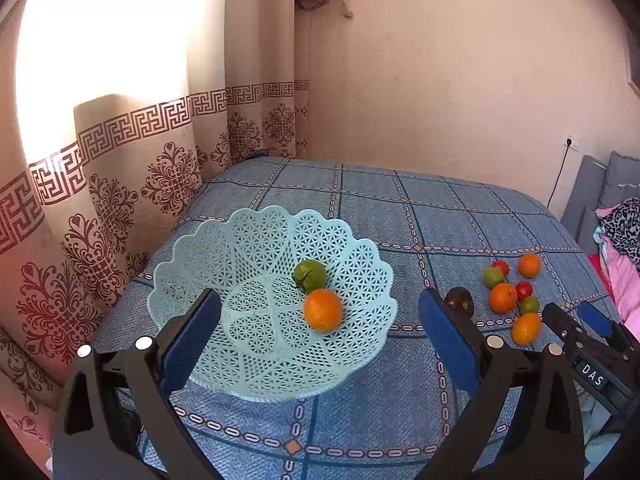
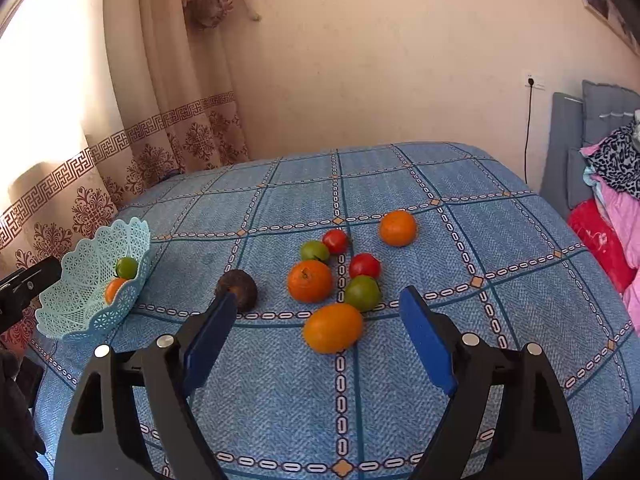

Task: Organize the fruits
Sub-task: 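Grasp the yellow-orange fruit with the right tool while the left tool grasps the dark brown fruit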

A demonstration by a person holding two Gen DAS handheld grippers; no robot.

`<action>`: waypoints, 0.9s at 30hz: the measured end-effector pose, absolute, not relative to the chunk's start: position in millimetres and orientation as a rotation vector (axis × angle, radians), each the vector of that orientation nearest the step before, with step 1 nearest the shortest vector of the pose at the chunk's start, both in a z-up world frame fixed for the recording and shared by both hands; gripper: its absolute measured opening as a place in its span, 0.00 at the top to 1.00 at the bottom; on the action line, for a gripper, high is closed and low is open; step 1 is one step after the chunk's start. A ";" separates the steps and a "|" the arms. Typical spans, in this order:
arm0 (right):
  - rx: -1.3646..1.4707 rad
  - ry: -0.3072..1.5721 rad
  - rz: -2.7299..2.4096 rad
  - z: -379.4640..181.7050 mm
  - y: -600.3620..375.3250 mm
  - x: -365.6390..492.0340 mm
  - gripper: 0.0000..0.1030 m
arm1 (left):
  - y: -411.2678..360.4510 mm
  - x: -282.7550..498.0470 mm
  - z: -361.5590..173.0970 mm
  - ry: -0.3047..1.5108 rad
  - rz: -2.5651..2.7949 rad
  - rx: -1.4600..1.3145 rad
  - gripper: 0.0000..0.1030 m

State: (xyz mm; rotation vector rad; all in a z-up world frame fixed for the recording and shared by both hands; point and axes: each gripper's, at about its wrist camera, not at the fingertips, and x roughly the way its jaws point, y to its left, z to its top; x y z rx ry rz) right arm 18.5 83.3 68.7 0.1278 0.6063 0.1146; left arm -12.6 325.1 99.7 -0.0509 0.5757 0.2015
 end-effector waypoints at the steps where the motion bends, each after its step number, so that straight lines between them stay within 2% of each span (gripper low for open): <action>1: 0.126 0.616 0.111 66.8 79.0 19.2 0.22 | 318.9 -9.9 98.4 0.580 0.191 -0.047 0.03; 18: 0.078 0.795 0.179 30.8 85.8 53.2 0.41 | 280.1 6.9 77.5 0.644 0.133 -0.001 0.03; 21: 0.065 0.823 0.177 24.6 88.2 60.5 0.45 | 279.0 9.1 75.8 0.652 0.132 0.004 0.03; 23: 0.050 0.843 0.168 19.8 90.0 65.8 0.54 | 278.0 10.9 75.3 0.656 0.131 0.004 0.03; 27: 0.067 0.855 0.193 15.6 90.8 66.5 0.58 | 274.1 15.0 72.1 0.665 0.125 0.016 0.03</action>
